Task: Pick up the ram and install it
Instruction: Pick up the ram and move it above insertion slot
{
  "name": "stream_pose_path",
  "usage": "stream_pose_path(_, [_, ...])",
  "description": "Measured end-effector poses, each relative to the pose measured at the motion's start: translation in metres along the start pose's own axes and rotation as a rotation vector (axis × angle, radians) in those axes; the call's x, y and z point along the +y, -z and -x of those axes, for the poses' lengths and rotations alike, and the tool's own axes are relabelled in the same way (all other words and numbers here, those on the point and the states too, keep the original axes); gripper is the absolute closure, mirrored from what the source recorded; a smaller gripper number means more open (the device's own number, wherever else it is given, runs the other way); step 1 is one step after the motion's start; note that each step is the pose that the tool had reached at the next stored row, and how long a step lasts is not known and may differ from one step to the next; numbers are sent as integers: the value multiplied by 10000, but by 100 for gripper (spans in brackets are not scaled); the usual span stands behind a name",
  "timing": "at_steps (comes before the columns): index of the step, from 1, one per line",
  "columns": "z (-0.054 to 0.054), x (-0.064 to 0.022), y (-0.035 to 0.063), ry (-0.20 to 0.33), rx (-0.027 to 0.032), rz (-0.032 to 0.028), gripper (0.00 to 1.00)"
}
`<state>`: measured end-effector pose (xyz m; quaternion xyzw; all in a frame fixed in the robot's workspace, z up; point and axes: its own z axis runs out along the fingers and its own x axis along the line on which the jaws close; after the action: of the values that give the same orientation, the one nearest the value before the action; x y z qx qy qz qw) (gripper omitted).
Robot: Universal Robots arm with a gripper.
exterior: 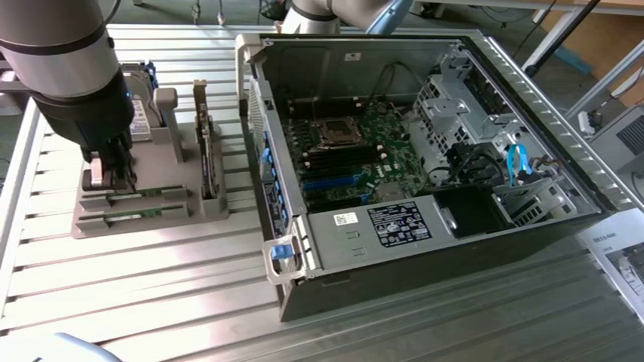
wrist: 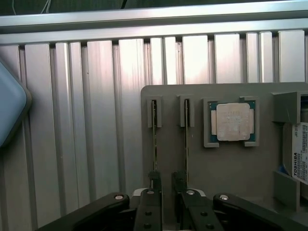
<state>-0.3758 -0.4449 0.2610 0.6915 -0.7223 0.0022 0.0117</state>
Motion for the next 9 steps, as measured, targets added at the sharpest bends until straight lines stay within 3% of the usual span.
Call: stream_pose_path(9, [-38, -2, -1, 0, -1, -1, 76])
